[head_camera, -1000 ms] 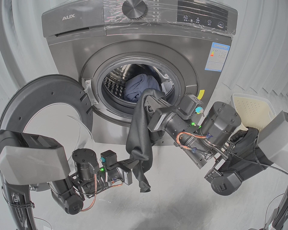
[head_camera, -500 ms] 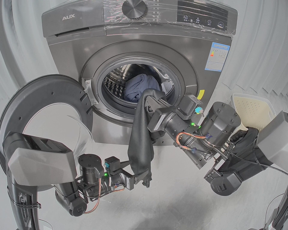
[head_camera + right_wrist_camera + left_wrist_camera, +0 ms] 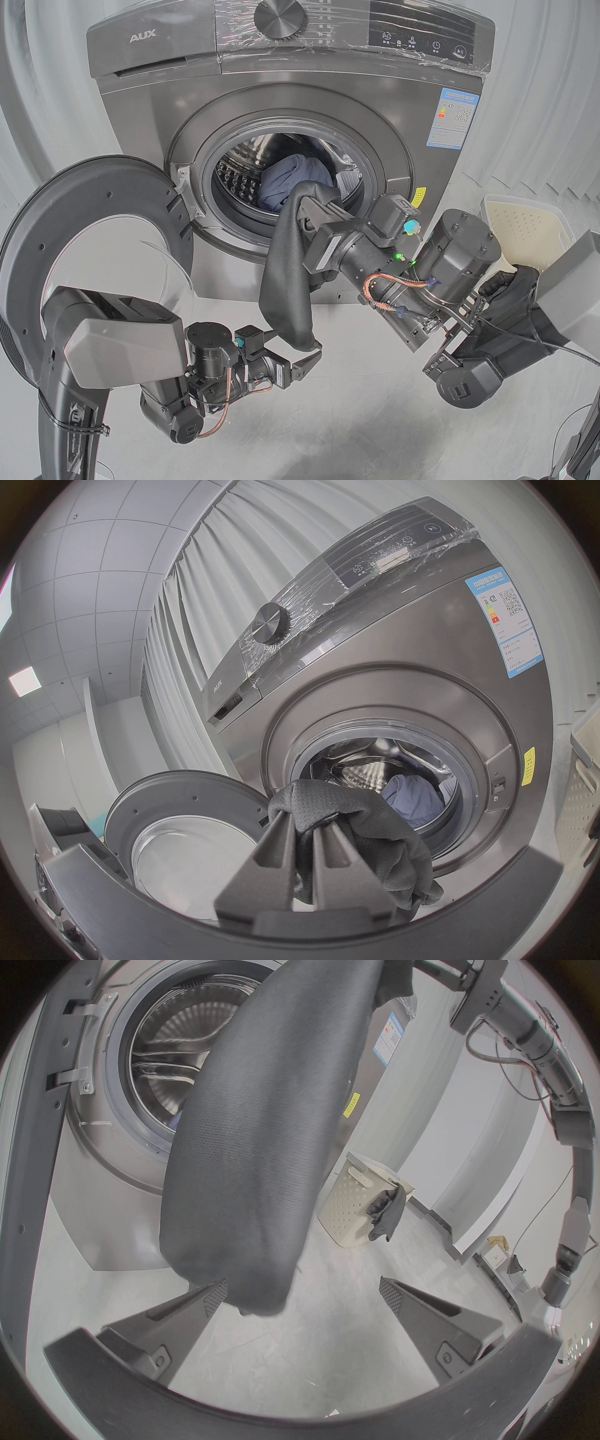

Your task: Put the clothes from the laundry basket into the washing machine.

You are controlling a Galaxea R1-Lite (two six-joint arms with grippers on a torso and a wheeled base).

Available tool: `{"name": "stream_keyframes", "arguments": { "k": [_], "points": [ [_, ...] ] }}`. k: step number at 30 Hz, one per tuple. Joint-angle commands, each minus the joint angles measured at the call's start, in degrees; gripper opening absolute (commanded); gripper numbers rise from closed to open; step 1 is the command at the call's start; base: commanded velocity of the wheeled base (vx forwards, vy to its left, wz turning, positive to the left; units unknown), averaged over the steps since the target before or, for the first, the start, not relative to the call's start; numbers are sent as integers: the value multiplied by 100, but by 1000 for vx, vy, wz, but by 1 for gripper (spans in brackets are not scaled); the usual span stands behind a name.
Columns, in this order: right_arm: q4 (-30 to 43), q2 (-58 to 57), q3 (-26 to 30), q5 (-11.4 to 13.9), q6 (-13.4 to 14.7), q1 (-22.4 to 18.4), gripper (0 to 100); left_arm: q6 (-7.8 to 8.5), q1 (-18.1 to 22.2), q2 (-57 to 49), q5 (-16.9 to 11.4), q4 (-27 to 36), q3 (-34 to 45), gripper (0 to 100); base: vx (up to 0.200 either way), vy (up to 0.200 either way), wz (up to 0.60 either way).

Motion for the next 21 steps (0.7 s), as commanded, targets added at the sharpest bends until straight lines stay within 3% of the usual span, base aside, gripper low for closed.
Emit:
{"name": "stream_keyframes", "arguments": {
  "k": [1, 9, 10, 21],
  "points": [
    [-2, -11, 4, 1, -1, -1, 0, 22, 125, 266, 93, -1, -259, 100, 0, 0, 0],
    [-28, 6, 4, 1, -1, 42, 0, 31, 230, 450, 269, -19, -575, 100, 0, 0, 0],
    [-28, 6, 4, 1, -1, 42, 0, 49, 230, 459, 287, -19, -584, 0, 0, 0, 0],
    [-28, 41, 22, 10, 8, -28, 0, 57, 151, 81, 295, -54, -478, 0, 0, 0, 0]
  ]
}}
